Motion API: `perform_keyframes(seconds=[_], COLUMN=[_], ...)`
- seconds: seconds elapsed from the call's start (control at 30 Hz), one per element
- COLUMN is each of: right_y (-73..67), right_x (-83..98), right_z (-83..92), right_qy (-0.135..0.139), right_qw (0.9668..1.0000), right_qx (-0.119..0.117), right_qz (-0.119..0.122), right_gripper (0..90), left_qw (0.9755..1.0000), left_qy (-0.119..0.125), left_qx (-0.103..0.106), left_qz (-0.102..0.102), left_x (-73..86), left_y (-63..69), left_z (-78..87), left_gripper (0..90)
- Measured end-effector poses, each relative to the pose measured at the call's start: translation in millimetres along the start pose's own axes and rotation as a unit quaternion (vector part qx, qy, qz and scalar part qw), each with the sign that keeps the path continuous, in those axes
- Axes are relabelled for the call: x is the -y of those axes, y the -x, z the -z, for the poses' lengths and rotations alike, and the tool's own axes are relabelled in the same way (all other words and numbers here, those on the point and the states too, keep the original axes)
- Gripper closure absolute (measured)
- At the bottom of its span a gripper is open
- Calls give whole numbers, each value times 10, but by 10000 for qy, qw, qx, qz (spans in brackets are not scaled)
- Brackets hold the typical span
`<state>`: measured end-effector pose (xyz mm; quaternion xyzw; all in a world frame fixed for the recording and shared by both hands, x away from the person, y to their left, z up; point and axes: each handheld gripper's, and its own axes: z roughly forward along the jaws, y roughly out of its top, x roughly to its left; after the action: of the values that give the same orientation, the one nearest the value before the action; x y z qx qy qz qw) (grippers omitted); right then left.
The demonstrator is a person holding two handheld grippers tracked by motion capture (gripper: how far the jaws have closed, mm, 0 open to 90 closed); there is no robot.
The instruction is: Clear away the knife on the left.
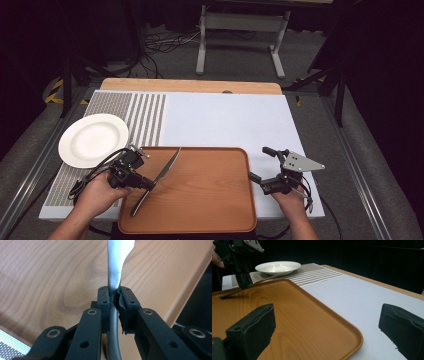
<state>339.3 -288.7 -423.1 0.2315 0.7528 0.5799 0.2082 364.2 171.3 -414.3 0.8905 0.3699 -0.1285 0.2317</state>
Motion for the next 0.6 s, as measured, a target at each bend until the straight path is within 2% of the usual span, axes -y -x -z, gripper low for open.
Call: perform_keyframes(seconds=[0.2,0.43,0.6], right_y=[1,1,1], right_x=[1,1,2], right_z=[-4,-1,-4], right_qy=[-14,-11,-16], right_qw=[10000,10000,10000], right_qx=[-19,-6,-14], right_qz=[-2,-15,-16], right_gripper=[14,14,14], left_qw=[9999,9994,9993], left_qy=[-115,-224,-269], left_qx=[-31,-246,-267], left_qz=[7,8,3], left_x=[-6,-18,-26], left_y=[12,45,42], left_z=[-55,-97,-116], left_gripper=[802,802,801])
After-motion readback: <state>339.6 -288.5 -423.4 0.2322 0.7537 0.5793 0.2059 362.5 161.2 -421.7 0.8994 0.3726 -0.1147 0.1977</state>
